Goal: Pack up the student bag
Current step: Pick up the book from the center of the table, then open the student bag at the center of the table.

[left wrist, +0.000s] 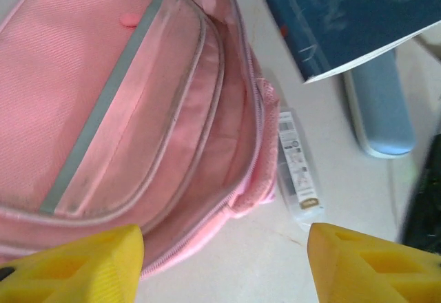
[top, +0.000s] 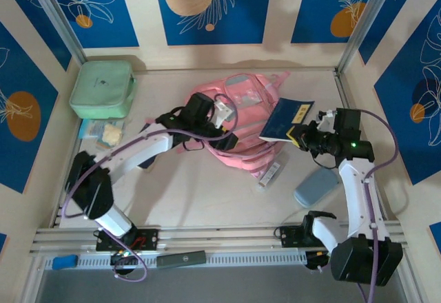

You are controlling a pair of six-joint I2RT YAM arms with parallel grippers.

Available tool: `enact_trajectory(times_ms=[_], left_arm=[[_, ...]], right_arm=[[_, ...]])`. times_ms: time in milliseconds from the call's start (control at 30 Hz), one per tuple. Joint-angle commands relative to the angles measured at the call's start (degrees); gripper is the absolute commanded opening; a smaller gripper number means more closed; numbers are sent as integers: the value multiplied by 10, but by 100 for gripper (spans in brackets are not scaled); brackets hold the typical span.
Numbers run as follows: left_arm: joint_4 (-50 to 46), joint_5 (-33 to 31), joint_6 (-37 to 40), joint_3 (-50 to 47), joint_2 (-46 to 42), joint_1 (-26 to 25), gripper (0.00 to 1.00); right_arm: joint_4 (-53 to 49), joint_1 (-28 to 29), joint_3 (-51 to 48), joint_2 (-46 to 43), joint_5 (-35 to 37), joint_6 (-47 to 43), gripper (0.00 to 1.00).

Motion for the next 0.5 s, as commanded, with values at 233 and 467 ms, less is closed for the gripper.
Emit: enact_trajectory(times_ms=[233, 467], left_arm=[[-68, -66, 175, 208, 216, -22, 71], [-98, -70, 202, 294, 321, -31, 71]], right_arm=[[-39, -70, -9, -15, -43, -40, 0], [-39, -76, -15, -9, -40, -47, 0]])
